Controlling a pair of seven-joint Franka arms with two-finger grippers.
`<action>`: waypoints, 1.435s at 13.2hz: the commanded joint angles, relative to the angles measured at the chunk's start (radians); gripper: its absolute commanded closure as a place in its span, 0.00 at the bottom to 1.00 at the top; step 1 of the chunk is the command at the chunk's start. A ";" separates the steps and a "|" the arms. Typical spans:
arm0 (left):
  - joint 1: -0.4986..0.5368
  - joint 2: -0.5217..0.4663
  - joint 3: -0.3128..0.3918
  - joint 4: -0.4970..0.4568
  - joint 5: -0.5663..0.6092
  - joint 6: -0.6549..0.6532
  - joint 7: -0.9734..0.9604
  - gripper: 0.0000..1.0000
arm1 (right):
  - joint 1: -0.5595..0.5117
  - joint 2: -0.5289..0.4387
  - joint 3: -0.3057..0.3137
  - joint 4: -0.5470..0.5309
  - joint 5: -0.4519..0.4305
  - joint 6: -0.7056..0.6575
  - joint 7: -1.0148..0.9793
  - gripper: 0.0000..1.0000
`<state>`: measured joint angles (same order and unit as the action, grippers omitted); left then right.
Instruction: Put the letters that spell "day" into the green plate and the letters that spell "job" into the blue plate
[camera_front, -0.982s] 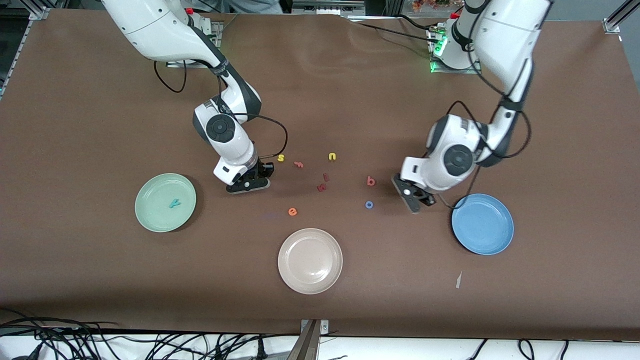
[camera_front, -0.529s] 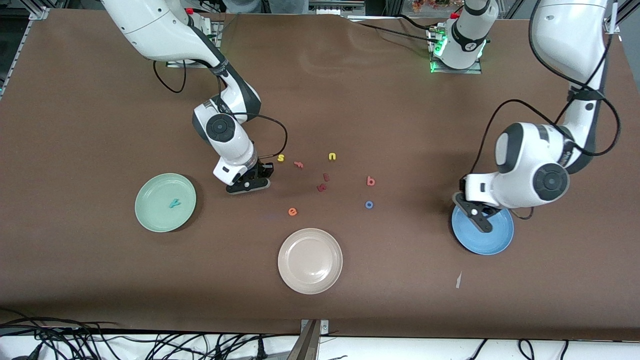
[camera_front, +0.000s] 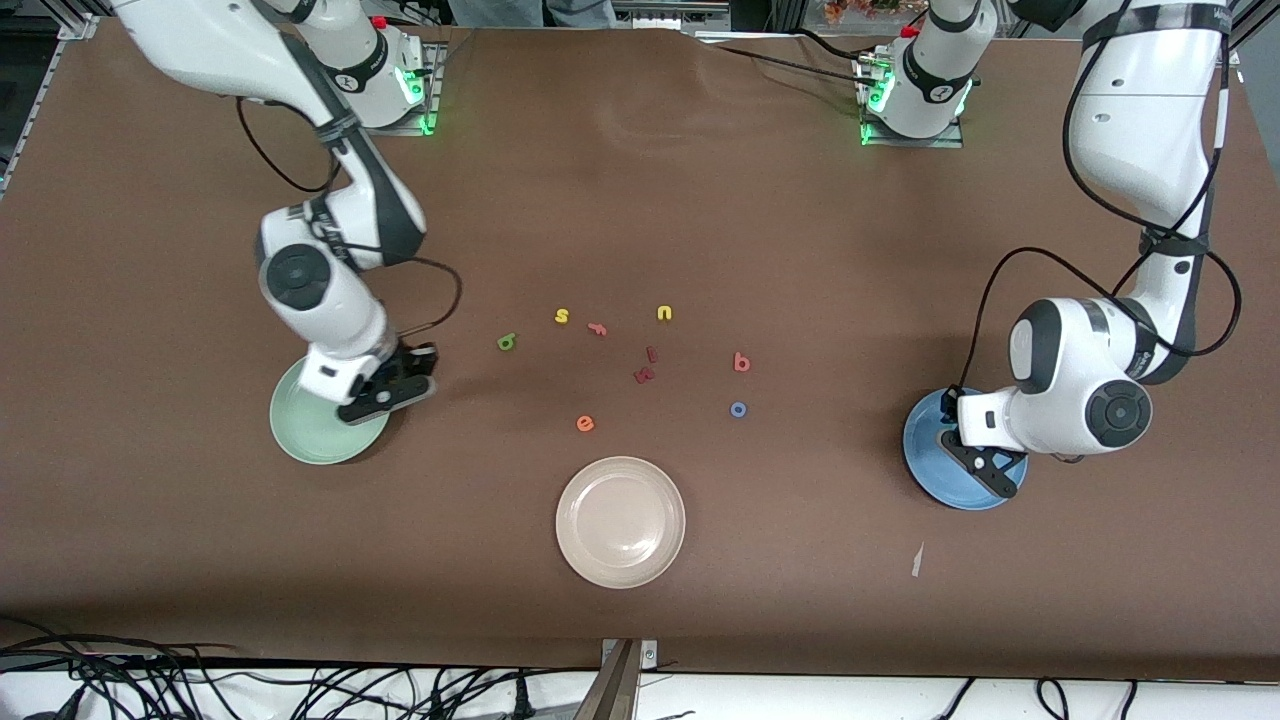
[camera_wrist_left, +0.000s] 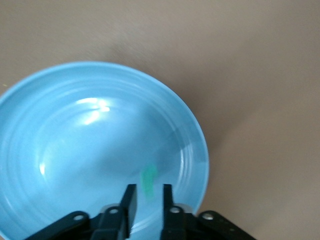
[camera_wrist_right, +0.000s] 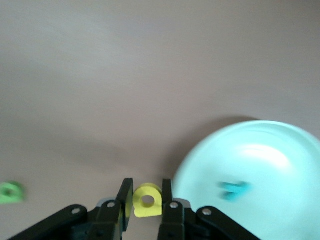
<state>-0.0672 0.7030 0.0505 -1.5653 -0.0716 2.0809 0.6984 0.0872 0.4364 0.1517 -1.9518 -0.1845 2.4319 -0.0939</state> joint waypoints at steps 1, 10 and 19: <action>0.000 0.023 -0.009 0.067 0.029 -0.033 -0.138 0.00 | -0.058 -0.010 -0.030 -0.016 -0.006 -0.007 -0.160 0.87; -0.153 -0.051 -0.156 0.035 -0.022 -0.144 -0.980 0.00 | -0.015 0.004 0.087 -0.036 0.056 -0.007 0.271 0.23; -0.336 -0.151 -0.167 -0.271 0.042 0.252 -1.188 0.00 | 0.153 0.088 0.089 -0.085 0.051 0.157 0.597 0.23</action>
<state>-0.3859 0.6012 -0.1211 -1.7910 -0.0649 2.3210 -0.4919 0.2041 0.5318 0.2436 -2.0176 -0.1420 2.5592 0.4543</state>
